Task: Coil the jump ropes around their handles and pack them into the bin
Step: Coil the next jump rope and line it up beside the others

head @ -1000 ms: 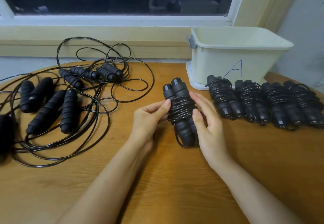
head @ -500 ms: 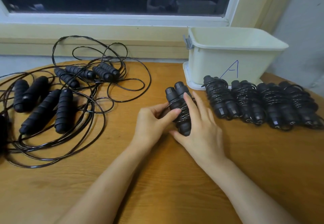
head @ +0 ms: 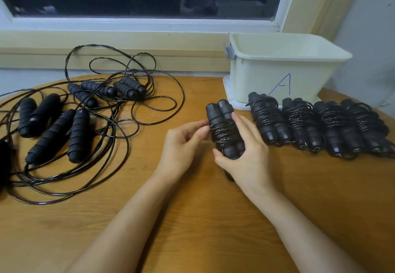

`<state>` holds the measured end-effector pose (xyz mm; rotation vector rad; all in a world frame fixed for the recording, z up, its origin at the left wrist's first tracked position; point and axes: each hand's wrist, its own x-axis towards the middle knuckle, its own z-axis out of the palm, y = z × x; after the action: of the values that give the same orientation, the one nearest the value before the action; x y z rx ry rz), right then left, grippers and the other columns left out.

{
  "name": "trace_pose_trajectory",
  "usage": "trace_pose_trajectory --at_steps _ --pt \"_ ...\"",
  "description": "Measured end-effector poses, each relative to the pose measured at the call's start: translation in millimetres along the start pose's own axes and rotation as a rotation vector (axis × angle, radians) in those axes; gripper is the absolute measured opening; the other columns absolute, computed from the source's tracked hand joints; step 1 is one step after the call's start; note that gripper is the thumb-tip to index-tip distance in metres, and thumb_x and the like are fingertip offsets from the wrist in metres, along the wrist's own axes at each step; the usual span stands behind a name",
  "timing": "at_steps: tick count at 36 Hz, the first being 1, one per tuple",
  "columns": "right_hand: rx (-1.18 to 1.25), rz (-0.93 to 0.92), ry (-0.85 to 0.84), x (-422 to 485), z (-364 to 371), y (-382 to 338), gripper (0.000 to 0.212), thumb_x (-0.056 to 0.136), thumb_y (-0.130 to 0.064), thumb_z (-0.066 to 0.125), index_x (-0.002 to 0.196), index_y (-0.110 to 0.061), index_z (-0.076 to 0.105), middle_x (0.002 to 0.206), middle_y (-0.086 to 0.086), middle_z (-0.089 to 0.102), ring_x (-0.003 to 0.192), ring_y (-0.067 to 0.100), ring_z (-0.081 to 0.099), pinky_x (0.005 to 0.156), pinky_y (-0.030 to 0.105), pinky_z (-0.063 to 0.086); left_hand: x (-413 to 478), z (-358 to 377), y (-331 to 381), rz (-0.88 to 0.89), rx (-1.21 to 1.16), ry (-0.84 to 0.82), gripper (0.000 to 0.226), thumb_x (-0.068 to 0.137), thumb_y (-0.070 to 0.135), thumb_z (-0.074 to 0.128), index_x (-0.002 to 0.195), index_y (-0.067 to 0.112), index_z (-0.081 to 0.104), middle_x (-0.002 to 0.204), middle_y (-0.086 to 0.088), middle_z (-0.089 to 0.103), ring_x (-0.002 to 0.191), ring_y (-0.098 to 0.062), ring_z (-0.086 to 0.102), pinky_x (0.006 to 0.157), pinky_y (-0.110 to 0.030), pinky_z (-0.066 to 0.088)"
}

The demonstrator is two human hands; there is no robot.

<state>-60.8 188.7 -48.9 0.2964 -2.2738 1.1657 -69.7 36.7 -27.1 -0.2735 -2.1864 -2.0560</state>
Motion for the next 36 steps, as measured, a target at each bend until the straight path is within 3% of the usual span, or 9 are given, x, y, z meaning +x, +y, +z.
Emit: trace_pose_trajectory --at_steps 2,7,10,14,19,24,31,33,36 --pt "0.053 -0.002 -0.007 0 -1 -2 0.083 0.064 -0.010 0.089 0.139 -0.008 0.054 0.140 0.005 0.054 0.125 0.003 0.048 0.098 0.000 0.030 1 -2 1 -0.050 -0.105 0.023 0.035 0.085 0.029 0.064 0.116 0.014 0.064 0.094 -0.014 0.076 0.096 -0.030 0.072 0.097 -0.059 0.049" --pt "0.243 0.053 -0.054 -2 -5 -7 0.080 0.067 -0.007 0.088 0.139 -0.017 0.054 0.140 -0.002 0.054 0.130 0.000 0.047 0.104 0.009 0.035 5 -6 -4 -0.187 -0.250 -0.039 0.055 0.081 0.030 0.064 0.131 0.009 0.057 0.106 -0.013 0.075 0.109 -0.025 0.068 0.107 -0.051 0.044" --pt "0.307 0.076 -0.086 -3 -7 -9 0.074 0.071 -0.009 0.086 0.136 -0.027 0.056 0.142 -0.004 0.052 0.133 -0.004 0.042 0.105 0.010 0.034 4 -7 -4 -0.242 -0.281 -0.129 0.047 0.087 0.030 0.058 0.128 0.007 0.062 0.108 -0.008 0.074 0.108 -0.022 0.068 0.103 -0.044 0.047" --pt "0.330 0.084 -0.130 -4 -10 -10 0.066 0.071 -0.023 0.080 0.132 -0.035 0.057 0.145 -0.007 0.048 0.134 -0.006 0.040 0.105 0.010 0.036 3 -8 0 -0.242 -0.289 -0.175 0.044 0.091 0.031 0.052 0.122 0.001 0.063 0.075 0.009 0.070 0.077 -0.006 0.066 0.083 -0.033 0.046" --pt "0.318 0.080 -0.166 -3 -10 -11 0.062 0.073 -0.029 0.077 0.131 -0.040 0.056 0.150 -0.008 0.041 0.138 -0.004 0.036 0.107 0.008 0.031 2 -7 0 -0.251 -0.293 -0.089 0.036 0.094 0.027 0.054 0.116 0.002 0.068 0.100 -0.011 0.075 0.094 -0.020 0.070 0.084 -0.032 0.053" --pt "0.157 0.018 -0.141 -4 -5 -4 0.063 0.079 -0.042 0.069 0.140 -0.035 0.053 0.146 -0.012 0.042 0.135 0.012 0.041 0.112 0.029 0.034 0 -2 1 -0.238 -0.258 -0.015 0.028 0.098 0.023 0.055 0.109 0.004 0.072 0.104 -0.013 0.075 0.101 -0.024 0.070 0.093 -0.037 0.053" --pt "0.062 -0.025 -0.173 -8 -1 -3 0.060 0.089 -0.032 0.060 0.145 -0.045 0.042 0.155 -0.007 0.035 0.142 0.011 0.035 0.106 0.015 0.027 -1 1 3 -0.109 -0.190 0.044 0.040 0.084 0.030 0.061 0.115 0.005 0.070 0.102 -0.007 0.076 0.103 -0.020 0.071 0.096 -0.034 0.053" --pt "-0.015 -0.042 -0.180 -9 1 -6 0.063 0.090 -0.034 0.059 0.148 -0.043 0.037 0.157 -0.005 0.031 0.144 0.013 0.032 0.105 0.012 0.022 0 1 3 -0.068 -0.167 0.026 0.031 0.088 0.025 0.060 0.112 0.010 0.070 0.101 -0.002 0.076 0.101 -0.016 0.071 0.091 -0.028 0.055" --pt "-0.156 -0.052 -0.175 -10 0 -8 0.075 0.085 -0.037 0.073 0.150 -0.040 0.035 0.158 -0.003 0.030 0.143 0.017 0.033 0.101 0.020 0.030 0 1 3 -0.007 -0.102 -0.014 0.021 0.092 0.019 0.057 0.110 0.021 0.068 0.099 0.010 0.076 0.099 -0.007 0.070 0.085 -0.018 0.053"
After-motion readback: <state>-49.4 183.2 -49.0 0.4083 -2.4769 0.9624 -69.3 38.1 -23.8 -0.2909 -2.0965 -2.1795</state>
